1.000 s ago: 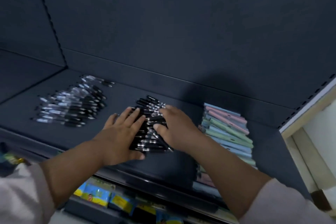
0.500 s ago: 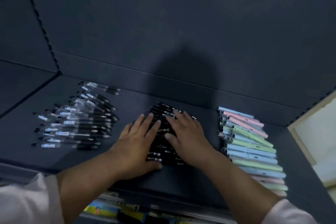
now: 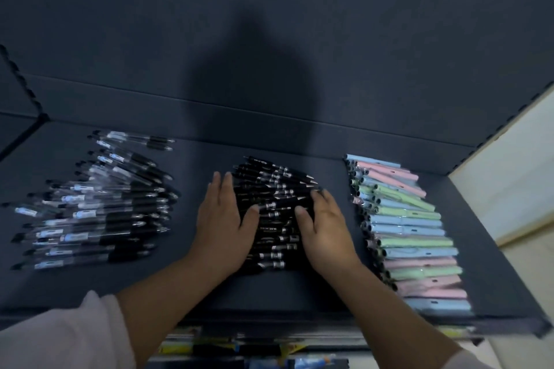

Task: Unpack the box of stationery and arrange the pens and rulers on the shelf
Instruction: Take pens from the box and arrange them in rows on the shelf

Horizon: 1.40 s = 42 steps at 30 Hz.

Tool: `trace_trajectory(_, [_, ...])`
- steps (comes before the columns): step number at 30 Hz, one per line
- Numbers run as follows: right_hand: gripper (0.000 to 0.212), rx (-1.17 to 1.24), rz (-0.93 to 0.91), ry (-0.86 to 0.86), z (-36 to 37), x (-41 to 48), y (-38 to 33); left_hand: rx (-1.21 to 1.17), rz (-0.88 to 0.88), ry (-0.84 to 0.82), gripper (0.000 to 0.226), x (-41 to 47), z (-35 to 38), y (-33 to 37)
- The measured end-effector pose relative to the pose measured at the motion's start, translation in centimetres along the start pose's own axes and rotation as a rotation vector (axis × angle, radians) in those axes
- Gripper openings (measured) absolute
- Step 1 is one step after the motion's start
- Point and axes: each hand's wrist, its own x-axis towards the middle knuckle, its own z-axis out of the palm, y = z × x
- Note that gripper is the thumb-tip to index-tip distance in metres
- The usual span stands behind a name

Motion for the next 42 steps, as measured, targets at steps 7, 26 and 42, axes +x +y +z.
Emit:
trace_trajectory(7, [0.062,0.126,-0.041,0.092,0.4,-1.0,-0.2,-0.143,0.014,0.01,0.07,0.2,0.5,0.8])
trace_trajectory(26, [0.06,0.083,0.016,0.028,-1.6,4.4,-0.7,-0.05,-0.07,-0.001,0.064,5.6,0.0,1.5])
trace_trajectory(42, [0.05,-0.061,-0.09,-0.101,-0.7,9.0,-1.3,0.401,0.271,-0.209,0.057,10.8,-0.8,1.9])
